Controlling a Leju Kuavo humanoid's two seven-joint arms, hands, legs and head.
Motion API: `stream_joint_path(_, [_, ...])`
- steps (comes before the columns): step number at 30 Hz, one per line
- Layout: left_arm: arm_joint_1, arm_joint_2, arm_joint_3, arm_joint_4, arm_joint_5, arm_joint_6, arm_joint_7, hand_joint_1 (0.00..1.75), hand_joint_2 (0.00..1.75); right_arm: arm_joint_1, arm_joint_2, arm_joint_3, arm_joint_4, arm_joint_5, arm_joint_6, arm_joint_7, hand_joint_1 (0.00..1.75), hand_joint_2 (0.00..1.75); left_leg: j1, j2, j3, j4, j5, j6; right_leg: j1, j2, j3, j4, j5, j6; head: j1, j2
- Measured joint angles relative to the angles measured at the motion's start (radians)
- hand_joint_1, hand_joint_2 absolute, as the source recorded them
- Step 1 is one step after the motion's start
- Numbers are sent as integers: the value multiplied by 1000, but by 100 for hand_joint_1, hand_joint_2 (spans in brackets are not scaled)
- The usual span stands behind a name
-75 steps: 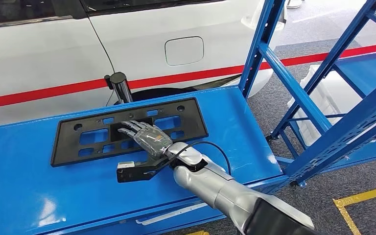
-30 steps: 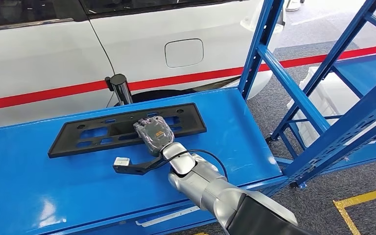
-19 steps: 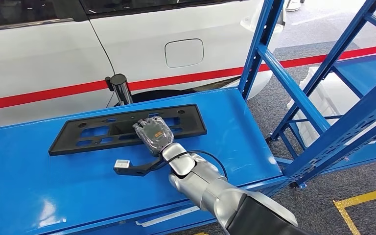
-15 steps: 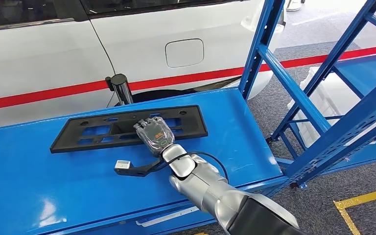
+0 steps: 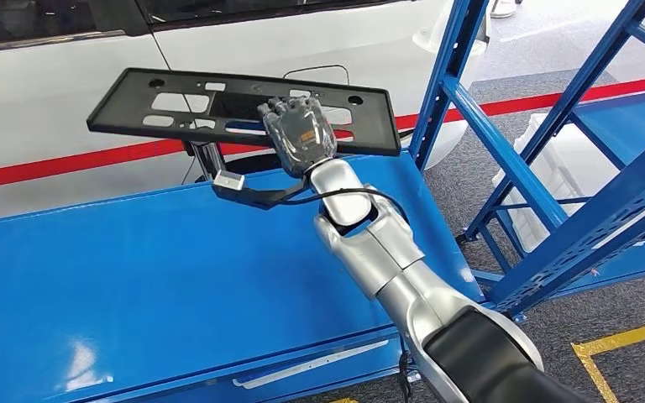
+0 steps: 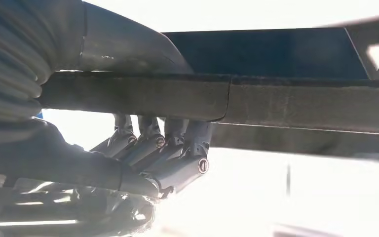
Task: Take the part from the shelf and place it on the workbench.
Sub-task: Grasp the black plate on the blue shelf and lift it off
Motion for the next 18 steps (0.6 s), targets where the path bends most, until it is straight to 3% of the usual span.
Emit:
stream_joint_path(7, [0, 0, 0, 0, -7, -1, 0, 0, 175, -4, -22, -26, -79, 4, 1, -9, 175, 175, 0, 0, -1, 0, 0, 0, 0, 0, -1, 0, 0, 0, 0, 0])
stream_joint_path(18, [0, 4, 0, 0, -31, 2, -23, 0, 175, -104, -87, -42, -191, -140, 53, -90, 175, 175, 0, 0, -2, 0, 0, 0, 0, 0, -2, 0, 0, 0, 0, 0])
